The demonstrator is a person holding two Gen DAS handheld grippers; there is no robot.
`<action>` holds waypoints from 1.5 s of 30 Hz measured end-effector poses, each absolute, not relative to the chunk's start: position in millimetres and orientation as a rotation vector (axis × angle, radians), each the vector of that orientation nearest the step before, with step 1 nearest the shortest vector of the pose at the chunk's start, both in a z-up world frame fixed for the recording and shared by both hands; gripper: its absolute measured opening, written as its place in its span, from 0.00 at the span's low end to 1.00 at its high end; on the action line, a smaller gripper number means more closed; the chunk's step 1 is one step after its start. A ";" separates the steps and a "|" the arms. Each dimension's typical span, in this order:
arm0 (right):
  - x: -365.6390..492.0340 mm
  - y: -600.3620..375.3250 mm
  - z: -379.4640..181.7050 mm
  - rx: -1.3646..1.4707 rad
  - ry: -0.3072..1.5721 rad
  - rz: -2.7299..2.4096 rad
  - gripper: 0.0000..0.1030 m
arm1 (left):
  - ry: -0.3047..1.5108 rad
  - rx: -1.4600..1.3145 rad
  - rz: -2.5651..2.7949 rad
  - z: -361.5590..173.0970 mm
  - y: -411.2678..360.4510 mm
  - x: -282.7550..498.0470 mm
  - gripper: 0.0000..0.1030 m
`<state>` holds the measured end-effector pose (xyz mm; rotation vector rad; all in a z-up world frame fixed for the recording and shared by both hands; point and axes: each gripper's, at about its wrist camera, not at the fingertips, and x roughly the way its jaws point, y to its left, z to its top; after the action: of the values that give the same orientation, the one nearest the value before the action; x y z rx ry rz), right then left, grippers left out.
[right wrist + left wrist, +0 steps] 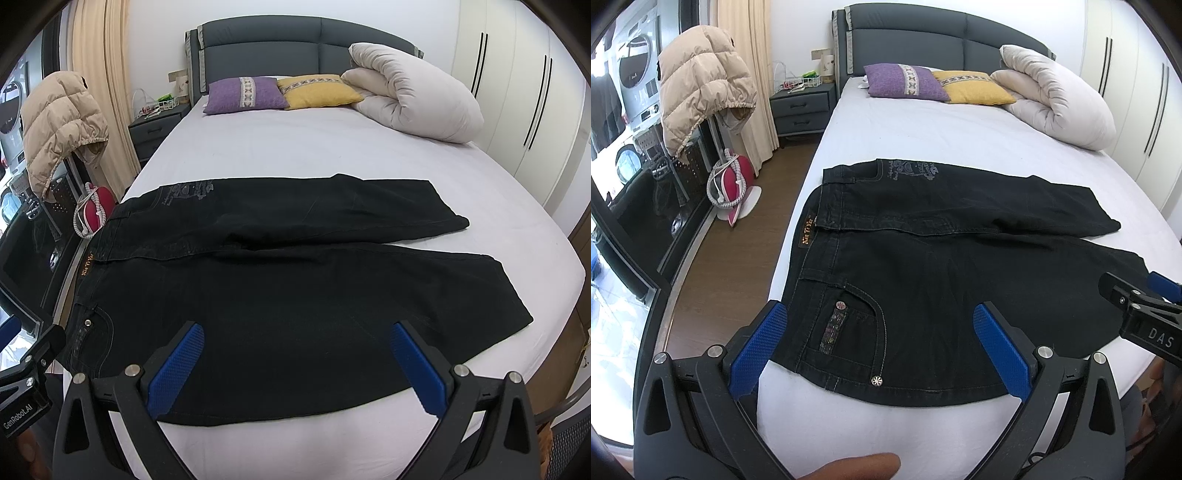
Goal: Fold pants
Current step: 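Lower both tools to the jeans waistband and close both grippers on it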
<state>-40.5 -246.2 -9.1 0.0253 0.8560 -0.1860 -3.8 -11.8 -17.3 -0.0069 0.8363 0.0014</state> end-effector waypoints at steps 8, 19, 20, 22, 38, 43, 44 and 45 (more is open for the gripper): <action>-27.3 -249.7 -16.1 0.029 0.867 -0.122 1.00 | 0.811 0.034 -0.078 -15.6 -14.2 15.3 1.00; 45.8 -283.3 -11.7 0.016 0.844 0.151 1.00 | 0.915 0.087 -0.263 -31.4 1.9 130.5 1.00; 52.1 -285.2 -11.2 0.002 0.840 0.165 0.99 | 0.921 0.052 -0.275 -32.5 9.2 143.5 1.00; 71.6 -293.5 -12.6 -0.026 0.843 0.219 0.95 | 0.903 0.039 -0.286 -31.0 17.6 175.8 1.00; 179.4 -320.7 -43.0 -0.139 0.913 0.642 0.77 | 1.184 0.244 -0.623 -116.1 24.0 445.0 0.74; 210.8 -322.4 -48.8 -0.115 0.915 0.684 0.73 | 1.282 0.281 -0.642 -141.2 26.1 469.5 0.64; 217.1 -320.6 -49.1 -0.118 0.911 0.688 0.73 | 1.282 0.296 -0.644 -142.5 26.3 470.4 0.54; 224.5 -317.8 -49.9 -0.129 0.911 0.688 0.72 | 1.282 0.300 -0.653 -141.9 27.3 470.9 0.37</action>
<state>224.5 -317.8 -49.9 -0.1286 0.9106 0.6881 470.9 27.3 -141.9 0.3001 1.2816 -0.6529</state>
